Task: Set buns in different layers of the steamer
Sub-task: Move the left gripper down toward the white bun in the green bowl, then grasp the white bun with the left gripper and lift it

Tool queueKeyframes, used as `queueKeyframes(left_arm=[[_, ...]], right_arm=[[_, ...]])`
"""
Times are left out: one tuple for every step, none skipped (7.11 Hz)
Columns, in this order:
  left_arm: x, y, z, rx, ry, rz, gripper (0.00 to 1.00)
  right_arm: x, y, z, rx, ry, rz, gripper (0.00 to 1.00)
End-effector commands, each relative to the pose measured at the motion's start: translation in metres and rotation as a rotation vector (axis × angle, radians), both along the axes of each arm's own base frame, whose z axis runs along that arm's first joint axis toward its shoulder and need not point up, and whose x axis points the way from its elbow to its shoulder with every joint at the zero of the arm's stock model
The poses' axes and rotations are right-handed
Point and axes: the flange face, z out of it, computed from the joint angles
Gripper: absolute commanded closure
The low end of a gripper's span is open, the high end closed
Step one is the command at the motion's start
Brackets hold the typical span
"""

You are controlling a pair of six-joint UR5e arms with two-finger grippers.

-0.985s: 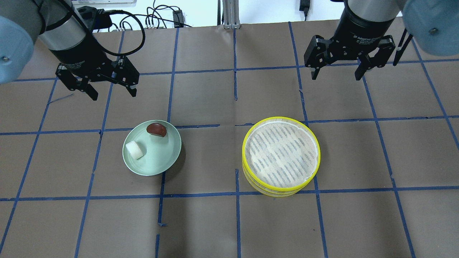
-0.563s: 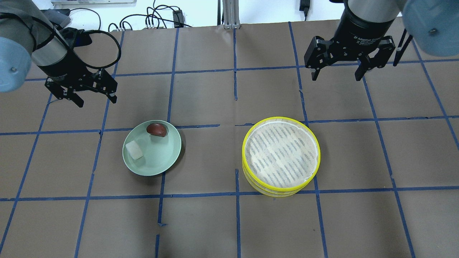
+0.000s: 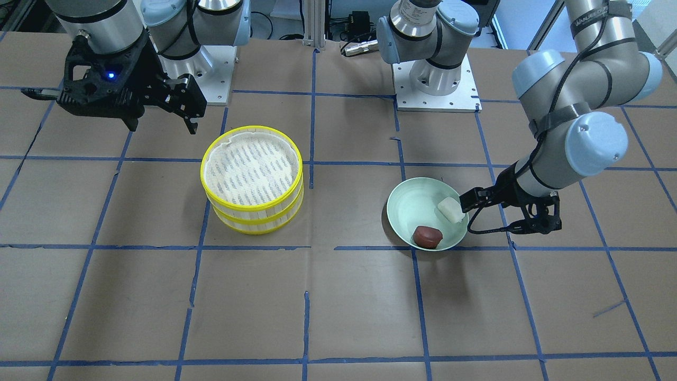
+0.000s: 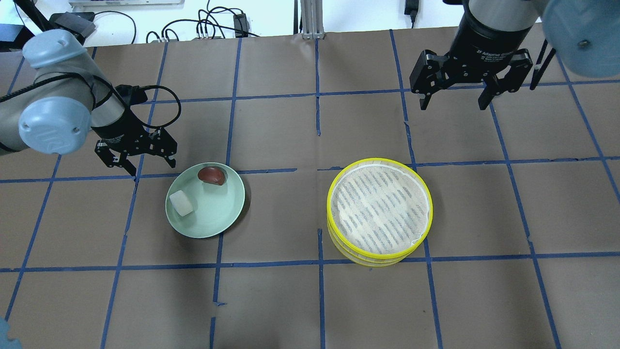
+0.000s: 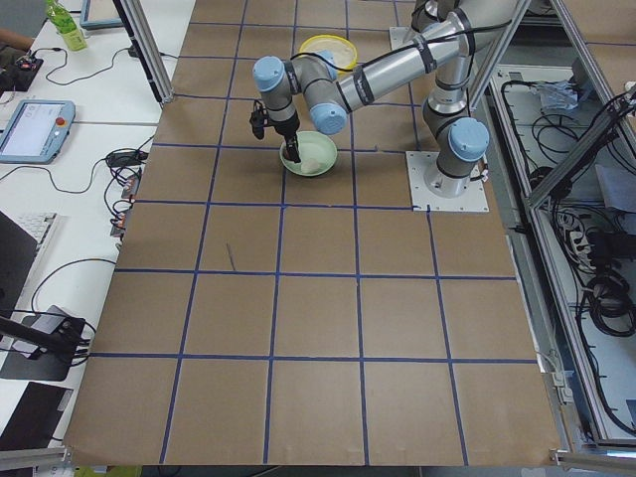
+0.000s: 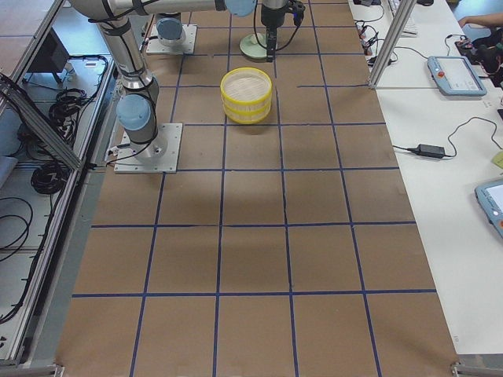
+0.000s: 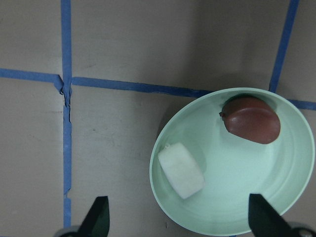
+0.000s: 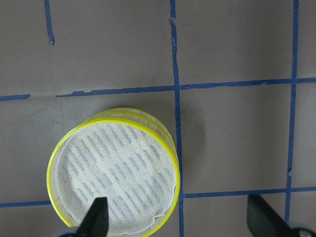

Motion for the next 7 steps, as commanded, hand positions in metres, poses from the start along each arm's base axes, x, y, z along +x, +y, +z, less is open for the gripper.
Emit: queueKeyframes(left_arm=[[-0.001,0.002,-0.045,0.054,0.011,0.019,0.0],[-0.005,0.01,-0.058,0.087,0.012,0.064,0.0],[-0.016,0.01,-0.062,0.092,0.0,0.1,0.0],[-0.027,0.009,-0.064,0.082,-0.005,0.083,0.0],[-0.027,0.009,-0.065,0.08,-0.005,0.082,0.02],[-0.027,0.012,-0.067,0.086,-0.004,0.08,0.1],[-0.028,0.013,-0.068,0.089,-0.003,0.08,0.21]], right_arm=[[0.0,0.0,0.001,-0.001,0.0,-0.001,0.0],[-0.002,-0.001,-0.001,0.002,0.0,-0.002,0.0],[-0.002,-0.001,-0.001,0.004,0.0,-0.002,0.0],[-0.002,-0.001,-0.001,0.004,0.0,-0.002,0.0],[-0.002,-0.001,-0.001,0.003,0.0,0.001,0.0],[-0.002,-0.001,-0.001,0.003,0.0,0.002,0.0],[-0.003,-0.001,-0.001,0.003,0.002,0.004,0.0]])
